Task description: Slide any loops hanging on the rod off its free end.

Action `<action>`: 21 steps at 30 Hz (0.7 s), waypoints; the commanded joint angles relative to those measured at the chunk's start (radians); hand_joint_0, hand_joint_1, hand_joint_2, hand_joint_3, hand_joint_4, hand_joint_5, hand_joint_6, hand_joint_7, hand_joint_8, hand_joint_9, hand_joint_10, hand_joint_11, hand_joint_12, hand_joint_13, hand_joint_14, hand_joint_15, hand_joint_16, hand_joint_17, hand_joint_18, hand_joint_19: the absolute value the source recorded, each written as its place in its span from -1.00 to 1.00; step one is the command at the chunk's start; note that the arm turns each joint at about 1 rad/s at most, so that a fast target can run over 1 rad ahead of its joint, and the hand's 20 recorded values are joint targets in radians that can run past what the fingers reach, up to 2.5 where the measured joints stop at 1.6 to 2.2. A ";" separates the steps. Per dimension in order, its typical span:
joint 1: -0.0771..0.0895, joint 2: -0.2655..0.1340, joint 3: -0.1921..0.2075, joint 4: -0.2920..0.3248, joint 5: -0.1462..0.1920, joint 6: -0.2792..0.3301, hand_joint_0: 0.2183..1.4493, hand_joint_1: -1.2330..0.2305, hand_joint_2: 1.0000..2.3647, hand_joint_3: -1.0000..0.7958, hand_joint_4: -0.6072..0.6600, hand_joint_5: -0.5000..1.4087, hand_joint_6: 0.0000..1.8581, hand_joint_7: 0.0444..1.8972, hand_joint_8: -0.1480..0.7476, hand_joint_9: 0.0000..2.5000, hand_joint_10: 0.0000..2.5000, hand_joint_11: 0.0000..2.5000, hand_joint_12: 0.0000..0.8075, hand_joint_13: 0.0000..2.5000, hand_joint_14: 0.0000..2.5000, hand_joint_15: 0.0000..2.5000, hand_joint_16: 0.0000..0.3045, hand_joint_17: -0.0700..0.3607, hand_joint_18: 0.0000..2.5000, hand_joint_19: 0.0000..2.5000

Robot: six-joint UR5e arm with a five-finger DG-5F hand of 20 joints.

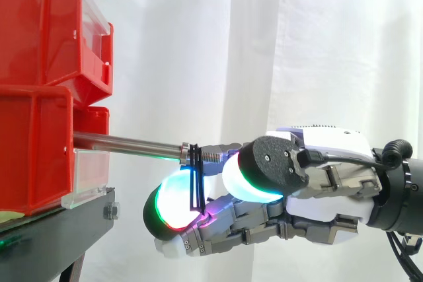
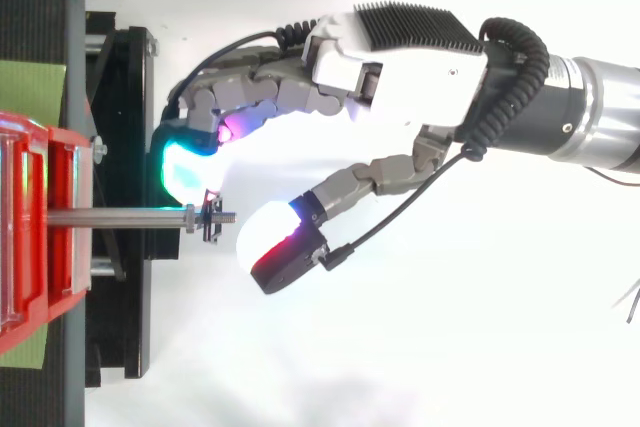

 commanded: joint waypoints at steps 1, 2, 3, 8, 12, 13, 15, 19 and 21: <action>0.008 0.000 0.001 0.001 0.000 -0.005 -0.43 -0.29 -1.00 -0.42 0.23 -0.62 -0.46 0.36 -0.17 -0.47 -1.00 -1.00 -0.47 -0.56 -1.00 -1.00 -0.78 -0.33 -0.66 -0.98; 0.008 0.000 0.001 0.001 0.000 -0.005 -0.42 -0.30 -1.00 -0.42 0.23 -0.62 -0.46 0.37 -0.17 -0.47 -1.00 -0.99 -0.47 -0.55 -1.00 -1.00 -0.78 -0.33 -0.66 -0.98; 0.010 -0.001 0.001 0.002 0.000 -0.005 -0.42 -0.30 -1.00 -0.42 0.23 -0.62 -0.46 0.40 -0.17 -0.47 -1.00 -0.99 -0.47 -0.55 -1.00 -1.00 -0.78 -0.33 -0.66 -0.98; 0.014 0.000 0.001 0.010 0.000 -0.003 -0.40 -0.33 -1.00 -0.41 0.23 -0.61 -0.46 0.45 -0.17 -0.47 -1.00 -0.98 -0.48 -0.55 -1.00 -1.00 -0.79 -0.33 -0.65 -0.97; 0.016 0.000 0.001 0.011 0.002 -0.003 -0.40 -0.32 -0.99 -0.39 0.22 -0.62 -0.43 0.43 -0.17 -0.47 -1.00 -0.99 -0.48 -0.54 -1.00 -1.00 -0.79 -0.33 -0.64 -0.97; 0.017 -0.001 0.001 0.011 0.002 -0.003 -0.40 -0.32 -0.99 -0.38 0.21 -0.62 -0.43 0.43 -0.17 -0.46 -1.00 -0.99 -0.48 -0.54 -1.00 -1.00 -0.79 -0.33 -0.64 -0.97; 0.017 0.000 0.001 0.011 0.000 -0.003 -0.38 -0.30 -0.99 -0.36 0.20 -0.63 -0.37 0.37 -0.17 -0.46 -1.00 -0.98 -0.48 -0.54 -1.00 -1.00 -0.79 -0.34 -0.64 -0.96; 0.016 0.000 0.001 0.011 0.000 -0.003 -0.38 -0.29 -0.98 -0.25 0.18 -0.65 -0.26 0.28 -0.16 -0.46 -1.00 -0.96 -0.48 -0.54 -1.00 -1.00 -0.79 -0.34 -0.63 -0.96; 0.016 0.000 0.001 0.015 -0.003 -0.003 -0.38 -0.30 -0.98 -0.22 0.17 -0.66 -0.23 0.30 -0.16 -0.46 -1.00 -0.96 -0.48 -0.54 -1.00 -1.00 -0.79 -0.34 -0.63 -0.96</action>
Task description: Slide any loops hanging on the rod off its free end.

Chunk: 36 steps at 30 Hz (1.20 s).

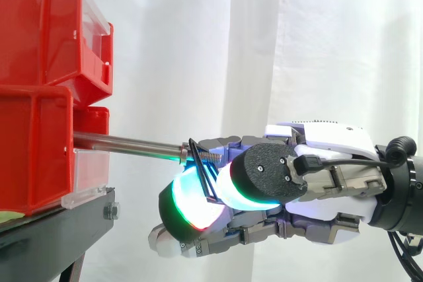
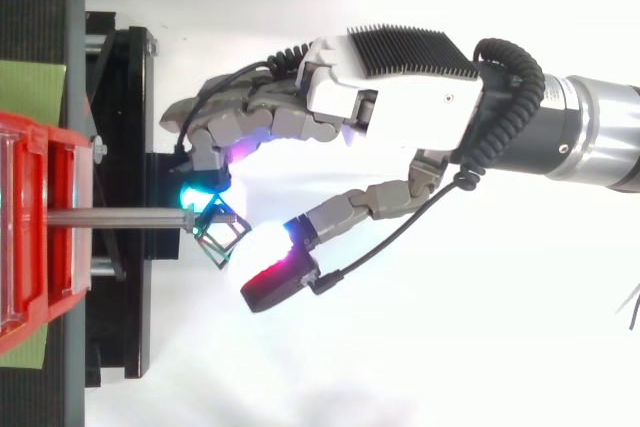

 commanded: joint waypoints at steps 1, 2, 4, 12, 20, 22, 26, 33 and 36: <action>0.000 0.001 0.000 0.005 -0.003 0.000 -0.38 -0.30 -0.97 -0.19 0.16 -0.67 -0.22 0.31 -0.15 -0.46 -1.00 -0.96 -0.48 -0.53 -1.00 -1.00 -0.79 -0.34 -0.63 -0.96; 0.000 0.001 0.000 0.005 -0.003 0.000 -0.38 -0.31 -0.97 -0.18 0.15 -0.68 -0.19 0.29 -0.16 -0.47 -1.00 -0.96 -0.48 -0.53 -1.00 -1.00 -0.79 -0.34 -0.63 -0.96; 0.000 0.001 0.000 0.005 -0.003 0.000 -0.38 -0.31 -0.97 -0.16 0.13 -0.69 -0.16 0.25 -0.15 -0.47 -1.00 -0.95 -0.47 -0.53 -1.00 -1.00 -0.78 -0.33 -0.62 -0.96; 0.000 -0.001 0.000 0.005 -0.003 0.003 -0.36 -0.32 -0.97 -0.14 0.11 -0.70 -0.11 0.21 -0.14 -0.47 -1.00 -0.94 -0.47 -0.53 -1.00 -1.00 -0.78 -0.33 -0.61 -0.95; -0.003 0.001 0.000 -0.015 -0.003 0.014 -0.36 -0.31 -0.97 -0.13 0.10 -0.71 -0.10 0.21 -0.15 -0.47 -1.00 -0.94 -0.47 -0.53 -1.00 -1.00 -0.78 -0.32 -0.61 -0.95; -0.003 0.001 0.000 -0.027 -0.003 0.021 -0.35 -0.32 -0.97 -0.15 0.09 -0.71 -0.10 0.21 -0.15 -0.47 -1.00 -0.94 -0.47 -0.52 -1.00 -1.00 -0.78 -0.32 -0.61 -0.95; -0.003 0.008 0.000 -0.045 -0.012 0.026 -0.33 -0.36 -0.98 -0.21 0.10 -0.71 -0.09 0.21 -0.15 -0.48 -1.00 -0.94 -0.47 -0.52 -1.00 -1.00 -0.78 -0.32 -0.61 -0.95; 0.000 0.045 0.000 -0.147 -0.024 0.028 -0.31 -0.40 -0.98 -0.25 0.11 -0.71 -0.08 0.21 -0.16 -0.48 -1.00 -0.93 -0.47 -0.52 -1.00 -1.00 -0.78 -0.32 -0.60 -0.94; 0.000 0.060 0.000 -0.170 -0.022 0.035 -0.31 -0.40 -0.98 -0.25 0.12 -0.71 -0.08 0.22 -0.16 -0.48 -1.00 -0.93 -0.47 -0.53 -1.00 -1.00 -0.78 -0.32 -0.60 -0.94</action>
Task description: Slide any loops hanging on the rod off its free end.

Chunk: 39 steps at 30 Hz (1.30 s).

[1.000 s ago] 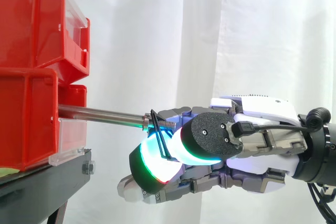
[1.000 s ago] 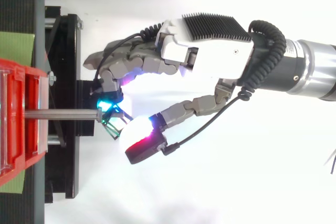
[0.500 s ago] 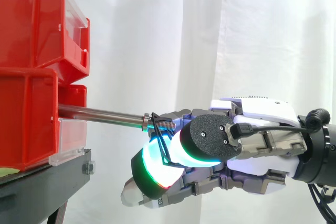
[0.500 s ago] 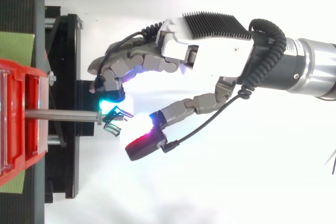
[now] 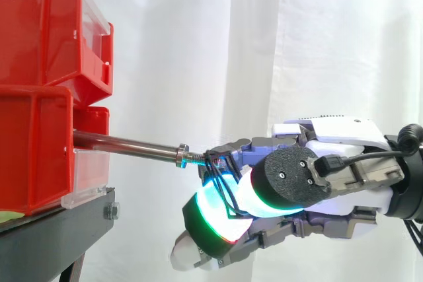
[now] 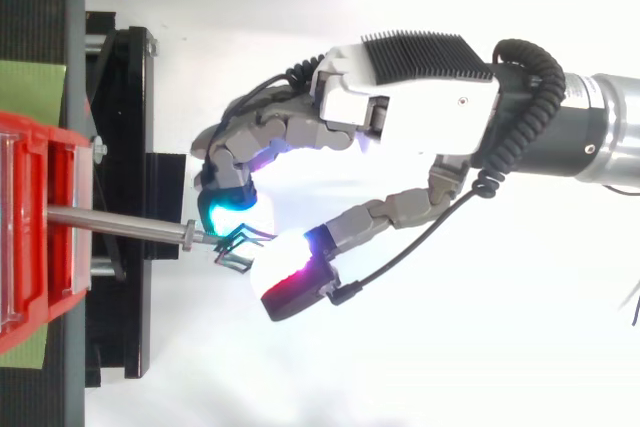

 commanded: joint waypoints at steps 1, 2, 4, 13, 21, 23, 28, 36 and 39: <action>0.000 0.019 0.000 -0.038 0.004 0.008 -0.31 -0.40 -0.98 -0.25 0.13 -0.71 -0.08 0.21 -0.16 -0.48 -1.00 -0.93 -0.47 -0.53 -1.00 -1.00 -0.78 -0.32 -0.60 -0.94; 0.000 0.024 0.000 -0.047 0.004 0.011 -0.31 -0.40 -0.98 -0.25 0.13 -0.71 -0.08 0.21 -0.16 -0.48 -1.00 -0.93 -0.47 -0.53 -1.00 -1.00 -0.78 -0.32 -0.60 -0.94; 0.002 0.052 0.000 -0.093 0.005 0.011 -0.32 -0.40 -0.98 -0.25 0.13 -0.71 -0.08 0.21 -0.16 -0.48 -1.00 -0.93 -0.47 -0.53 -1.00 -1.00 -0.78 -0.32 -0.60 -0.94; 0.003 0.125 0.000 -0.258 0.013 0.011 -0.31 -0.40 -0.98 -0.27 0.14 -0.71 -0.08 0.22 -0.15 -0.48 -1.00 -0.93 -0.46 -0.53 -1.00 -1.00 -0.78 -0.32 -0.60 -0.94; 0.014 0.180 0.000 -0.379 0.074 0.051 -0.27 -0.42 -0.99 -0.40 0.16 -0.71 -0.08 0.20 -0.16 -0.48 -1.00 -0.93 -0.46 -0.52 -1.00 -1.00 -0.77 -0.31 -0.59 -0.95; 0.017 0.187 0.000 -0.397 0.091 0.068 -0.27 -0.42 -1.00 -0.41 0.15 -0.71 -0.08 0.19 -0.16 -0.48 -1.00 -0.93 -0.47 -0.52 -1.00 -1.00 -0.77 -0.31 -0.59 -0.94; 0.025 0.196 0.000 -0.420 0.117 0.112 -0.26 -0.44 -1.00 -0.44 0.15 -0.71 -0.08 0.20 -0.16 -0.48 -1.00 -0.93 -0.46 -0.52 -1.00 -1.00 -0.77 -0.31 -0.58 -0.95; 0.035 0.196 0.000 -0.420 0.117 0.146 -0.25 -0.45 -1.00 -0.44 0.15 -0.71 -0.08 0.19 -0.16 -0.48 -1.00 -0.93 -0.47 -0.52 -1.00 -1.00 -0.77 -0.31 -0.58 -0.95; 0.037 0.196 0.000 -0.420 0.117 0.160 -0.26 -0.46 -1.00 -0.44 0.16 -0.71 -0.08 0.19 -0.16 -0.47 -1.00 -0.94 -0.47 -0.52 -1.00 -1.00 -0.77 -0.32 -0.58 -0.95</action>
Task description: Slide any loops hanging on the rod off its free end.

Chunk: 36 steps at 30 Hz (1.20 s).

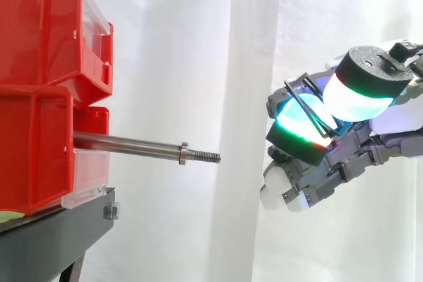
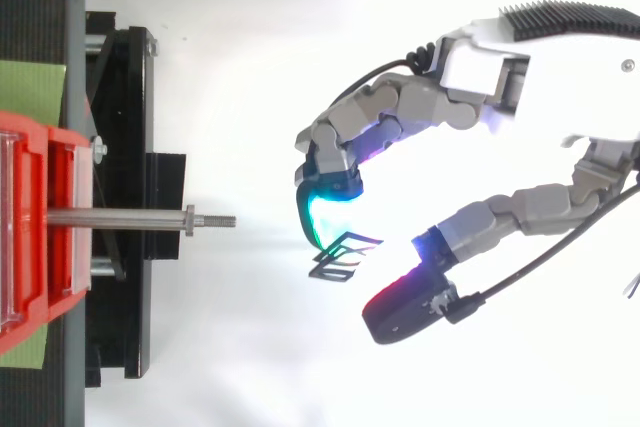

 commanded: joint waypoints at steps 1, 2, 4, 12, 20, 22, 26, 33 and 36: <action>0.003 0.002 0.000 0.000 0.000 0.024 -0.26 -0.46 -1.00 -0.44 0.16 -0.71 -0.08 0.18 -0.16 -0.47 -1.00 -0.93 -0.48 -0.52 -1.00 -1.00 -0.77 -0.31 -0.57 -0.95; 0.004 0.000 0.000 0.000 0.000 0.027 -0.27 -0.46 -1.00 -0.44 0.15 -0.71 -0.08 0.19 -0.17 -0.47 -1.00 -0.94 -0.48 -0.52 -1.00 -1.00 -0.77 -0.31 -0.57 -0.95; 0.004 0.000 0.000 0.000 0.000 0.035 -0.29 -0.46 -1.00 -0.44 0.16 -0.71 -0.08 0.18 -0.17 -0.47 -1.00 -0.94 -0.48 -0.52 -1.00 -1.00 -0.77 -0.31 -0.57 -0.95; 0.004 0.002 0.001 -0.008 -0.004 0.076 -0.40 -0.30 -1.00 -0.44 0.16 -0.70 -0.09 0.18 -0.15 -0.45 -1.00 -0.93 -0.46 -0.51 -1.00 -1.00 -0.77 -0.31 -0.57 -0.94; 0.010 0.000 0.000 -0.013 -0.004 0.092 -0.38 -0.10 -1.00 -0.44 0.15 -0.69 -0.10 0.21 -0.13 -0.42 -1.00 -0.92 -0.47 -0.49 -1.00 -1.00 -0.77 -0.31 -0.57 -0.93; 0.010 0.000 0.001 -0.013 -0.006 0.093 -0.36 -0.15 -1.00 -0.44 0.14 -0.69 -0.10 0.22 -0.13 -0.42 -1.00 -0.92 -0.47 -0.49 -1.00 -1.00 -0.77 -0.31 -0.56 -0.93; 0.012 0.000 0.001 -0.013 -0.006 0.101 -0.33 -0.32 -1.00 -0.44 0.16 -0.69 -0.10 0.22 -0.13 -0.42 -1.00 -0.92 -0.46 -0.50 -1.00 -1.00 -0.77 -0.31 -0.57 -0.93; 0.013 0.000 0.011 -0.029 -0.006 0.116 -0.32 -0.40 -1.00 -0.44 0.17 -0.69 -0.09 0.21 -0.14 -0.43 -1.00 -0.93 -0.46 -0.50 -1.00 -1.00 -0.77 -0.31 -0.57 -0.93; 0.013 0.000 0.011 -0.037 -0.006 0.125 -0.39 -0.43 -1.00 -0.44 0.17 -0.69 -0.09 0.21 -0.14 -0.43 -1.00 -0.92 -0.46 -0.50 -1.00 -1.00 -0.77 -0.31 -0.56 -0.93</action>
